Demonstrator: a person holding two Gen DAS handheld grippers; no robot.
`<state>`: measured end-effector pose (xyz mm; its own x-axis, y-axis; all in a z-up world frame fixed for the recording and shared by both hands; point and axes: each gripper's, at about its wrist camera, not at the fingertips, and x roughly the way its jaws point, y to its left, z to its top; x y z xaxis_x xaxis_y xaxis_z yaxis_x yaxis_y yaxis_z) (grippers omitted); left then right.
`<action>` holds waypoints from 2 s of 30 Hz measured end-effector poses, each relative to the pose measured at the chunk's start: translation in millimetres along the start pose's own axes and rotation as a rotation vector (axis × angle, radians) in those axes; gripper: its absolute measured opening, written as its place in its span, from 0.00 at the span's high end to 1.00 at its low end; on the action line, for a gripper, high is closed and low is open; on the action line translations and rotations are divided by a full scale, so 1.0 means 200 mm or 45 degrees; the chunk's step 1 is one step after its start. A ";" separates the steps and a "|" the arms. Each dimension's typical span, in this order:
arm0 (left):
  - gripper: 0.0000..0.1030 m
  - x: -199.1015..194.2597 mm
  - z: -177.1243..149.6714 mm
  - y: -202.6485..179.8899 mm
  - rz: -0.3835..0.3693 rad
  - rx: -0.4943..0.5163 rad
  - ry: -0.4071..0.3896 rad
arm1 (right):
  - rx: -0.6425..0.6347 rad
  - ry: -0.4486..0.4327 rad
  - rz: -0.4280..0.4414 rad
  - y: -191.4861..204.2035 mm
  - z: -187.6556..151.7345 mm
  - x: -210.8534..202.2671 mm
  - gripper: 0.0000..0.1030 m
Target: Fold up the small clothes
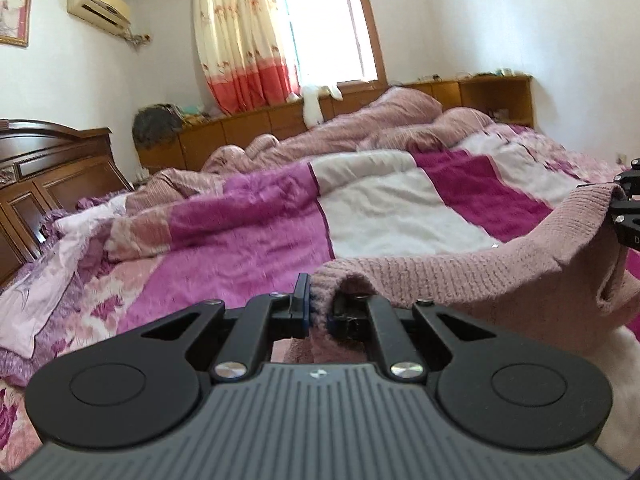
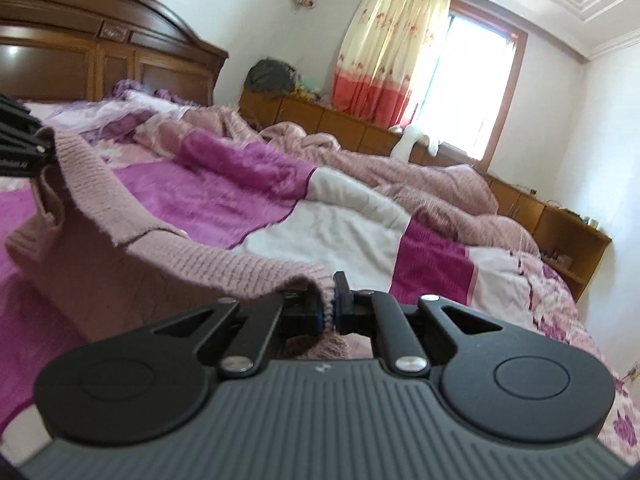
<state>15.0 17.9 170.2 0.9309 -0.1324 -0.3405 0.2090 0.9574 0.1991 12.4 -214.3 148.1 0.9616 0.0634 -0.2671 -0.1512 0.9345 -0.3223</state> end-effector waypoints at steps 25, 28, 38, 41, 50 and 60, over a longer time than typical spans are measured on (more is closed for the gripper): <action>0.86 1.17 -0.33 0.01 0.058 -0.069 0.355 | -0.022 0.374 0.024 0.12 -0.38 0.88 0.90; 0.67 1.14 -0.31 0.02 0.084 -0.068 0.358 | 0.003 0.380 0.042 0.10 -0.37 0.88 0.89; 0.44 0.83 -0.18 0.10 0.013 -0.121 0.295 | 0.203 0.339 0.047 -0.04 -0.31 0.71 0.53; 0.41 0.72 -0.15 0.11 0.006 -0.115 0.258 | 0.209 0.321 0.045 -0.05 -0.30 0.63 0.53; 0.40 0.56 -0.19 0.07 -0.098 -0.077 0.257 | 0.262 0.260 0.059 -0.05 -0.30 0.36 0.53; 0.40 0.63 -0.33 -0.11 -0.137 0.139 0.327 | 0.299 0.319 0.115 0.06 -0.42 0.29 0.52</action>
<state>107.6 -2.2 62.9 0.7985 -0.1488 -0.5833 0.3460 0.9063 0.2425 46.0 -228.8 51.9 0.8563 0.0889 -0.5087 -0.1481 0.9860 -0.0770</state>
